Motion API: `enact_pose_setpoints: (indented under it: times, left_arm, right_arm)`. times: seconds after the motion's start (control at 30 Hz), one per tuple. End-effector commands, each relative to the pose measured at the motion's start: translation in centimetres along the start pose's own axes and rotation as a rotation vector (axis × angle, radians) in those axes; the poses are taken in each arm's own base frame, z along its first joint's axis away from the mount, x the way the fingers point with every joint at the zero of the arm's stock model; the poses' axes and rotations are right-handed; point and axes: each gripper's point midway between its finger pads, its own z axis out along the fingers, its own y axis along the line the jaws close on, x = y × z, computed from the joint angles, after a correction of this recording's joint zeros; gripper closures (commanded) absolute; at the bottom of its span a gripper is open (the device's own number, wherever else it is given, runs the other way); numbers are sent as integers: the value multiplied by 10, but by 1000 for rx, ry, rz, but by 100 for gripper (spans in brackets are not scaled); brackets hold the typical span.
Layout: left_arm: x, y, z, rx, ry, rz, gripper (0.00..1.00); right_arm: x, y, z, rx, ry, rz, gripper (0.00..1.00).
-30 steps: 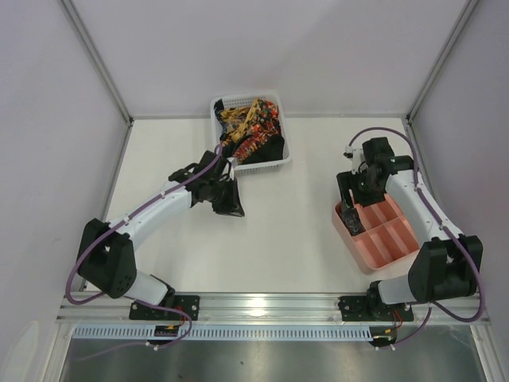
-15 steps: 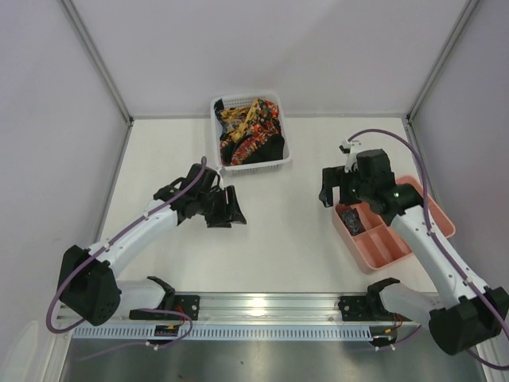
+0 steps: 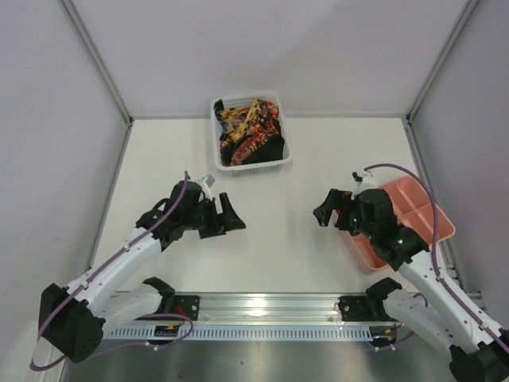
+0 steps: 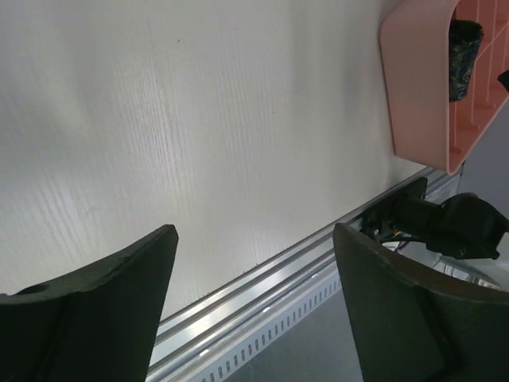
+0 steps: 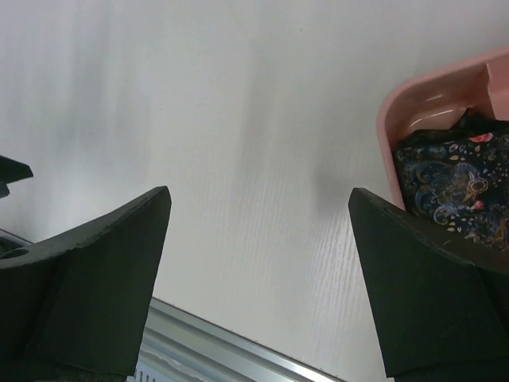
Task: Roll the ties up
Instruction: Place the rolled tie into the container
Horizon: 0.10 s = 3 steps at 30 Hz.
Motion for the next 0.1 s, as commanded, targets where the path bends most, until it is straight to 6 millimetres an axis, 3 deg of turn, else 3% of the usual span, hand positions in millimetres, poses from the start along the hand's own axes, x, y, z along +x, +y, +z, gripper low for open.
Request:
enact_pose_setpoints:
  times: [0.0, 0.03, 0.07]
  left_arm:
    - [-9, -5, -2, 49, -86, -41, 12]
    - [-3, 1, 1, 47, -84, -55, 10]
    - [-11, -8, -4, 97, -139, -56, 2]
  right_arm:
    - [-14, 1, -2, 7, -93, 92, 0]
    - [-13, -1, -2, 16, -95, 100, 0]
    - [-14, 2, -3, -4, -104, 105, 0]
